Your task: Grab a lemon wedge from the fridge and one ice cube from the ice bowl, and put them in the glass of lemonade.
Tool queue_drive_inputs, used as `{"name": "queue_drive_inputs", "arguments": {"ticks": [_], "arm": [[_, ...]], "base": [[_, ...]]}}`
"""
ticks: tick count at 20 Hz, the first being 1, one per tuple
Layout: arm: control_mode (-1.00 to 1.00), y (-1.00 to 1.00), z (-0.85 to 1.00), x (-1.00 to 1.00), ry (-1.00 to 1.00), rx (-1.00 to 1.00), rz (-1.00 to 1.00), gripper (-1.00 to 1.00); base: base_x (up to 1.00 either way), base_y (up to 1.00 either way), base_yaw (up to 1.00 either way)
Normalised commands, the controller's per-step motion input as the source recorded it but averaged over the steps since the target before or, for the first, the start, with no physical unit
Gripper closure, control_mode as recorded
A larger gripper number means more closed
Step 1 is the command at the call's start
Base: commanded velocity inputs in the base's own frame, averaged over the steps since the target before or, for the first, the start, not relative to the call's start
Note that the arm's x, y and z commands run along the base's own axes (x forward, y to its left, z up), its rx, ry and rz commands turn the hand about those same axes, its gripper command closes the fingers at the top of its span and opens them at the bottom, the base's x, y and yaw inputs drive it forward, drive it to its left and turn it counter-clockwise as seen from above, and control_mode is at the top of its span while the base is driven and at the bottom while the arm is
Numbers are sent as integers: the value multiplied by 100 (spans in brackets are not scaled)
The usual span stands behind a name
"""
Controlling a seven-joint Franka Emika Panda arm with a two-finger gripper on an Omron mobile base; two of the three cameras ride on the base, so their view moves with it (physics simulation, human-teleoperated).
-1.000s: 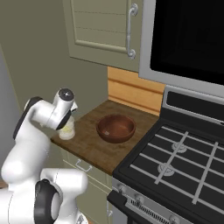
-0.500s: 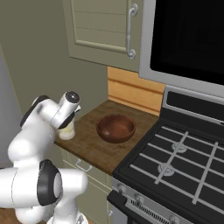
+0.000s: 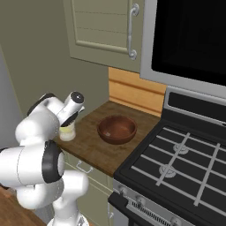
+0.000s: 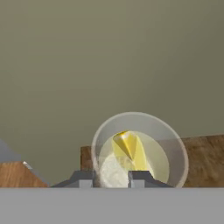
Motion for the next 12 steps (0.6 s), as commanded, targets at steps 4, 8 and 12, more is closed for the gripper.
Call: {"name": "queue_drive_inputs", "arguments": {"ticks": [4,8,12], "arm": [[-100,2,-20,12,0,0,2,100],[-100,6,-22,13,-1,0,2,100],[-100,17,-3,2,-2,0,1,100]], "base": [[0,0,0],[0,0,0],[0,0,0]]}}
